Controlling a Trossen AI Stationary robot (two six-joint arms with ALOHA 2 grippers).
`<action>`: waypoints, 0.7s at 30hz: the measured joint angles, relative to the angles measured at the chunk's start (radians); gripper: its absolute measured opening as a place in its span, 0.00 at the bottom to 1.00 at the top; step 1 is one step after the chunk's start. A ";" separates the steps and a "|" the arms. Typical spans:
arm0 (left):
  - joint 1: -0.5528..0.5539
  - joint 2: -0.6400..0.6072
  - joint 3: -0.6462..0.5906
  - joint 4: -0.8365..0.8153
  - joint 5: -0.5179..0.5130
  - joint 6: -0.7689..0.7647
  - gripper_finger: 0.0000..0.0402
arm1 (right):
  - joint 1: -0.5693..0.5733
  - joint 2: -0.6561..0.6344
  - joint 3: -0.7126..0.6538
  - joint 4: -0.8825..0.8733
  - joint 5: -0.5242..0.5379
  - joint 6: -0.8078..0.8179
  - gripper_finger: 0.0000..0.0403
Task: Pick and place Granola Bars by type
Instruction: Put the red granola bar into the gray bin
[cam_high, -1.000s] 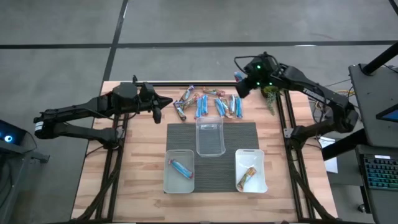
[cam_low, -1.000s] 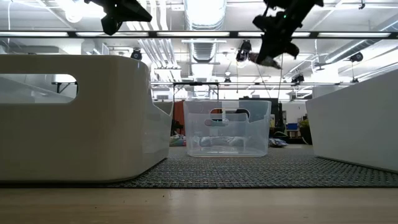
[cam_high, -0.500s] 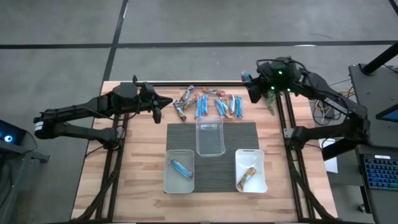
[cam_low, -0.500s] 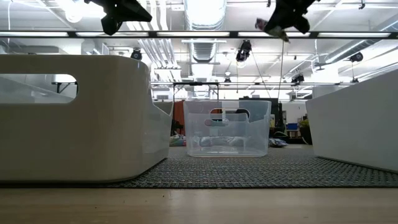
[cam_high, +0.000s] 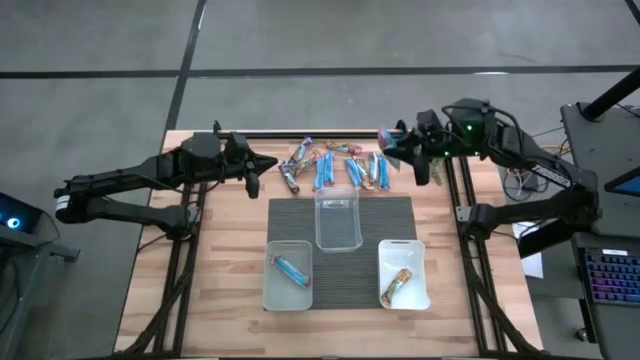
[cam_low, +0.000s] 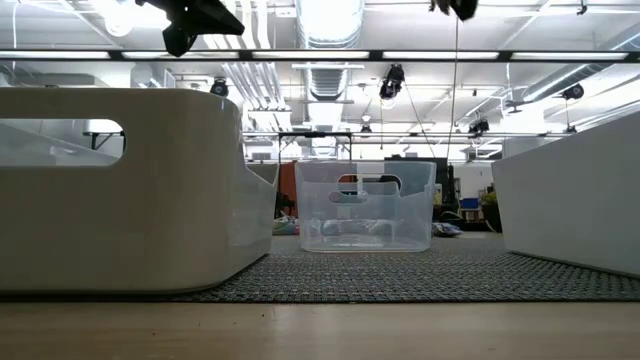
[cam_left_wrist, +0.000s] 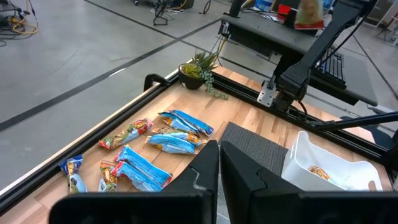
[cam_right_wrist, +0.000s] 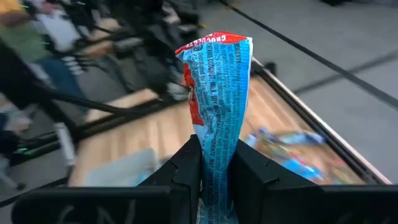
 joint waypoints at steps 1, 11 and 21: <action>0.000 0.000 0.000 0.000 0.000 0.000 0.00 | 0.012 0.003 0.000 0.017 -0.004 0.000 0.15; 0.000 0.000 0.000 0.000 0.000 0.000 0.00 | 0.134 0.004 0.000 0.128 -0.017 0.024 0.15; 0.000 0.000 0.000 0.000 0.000 0.000 0.00 | 0.264 0.004 0.000 0.252 -0.052 0.057 0.15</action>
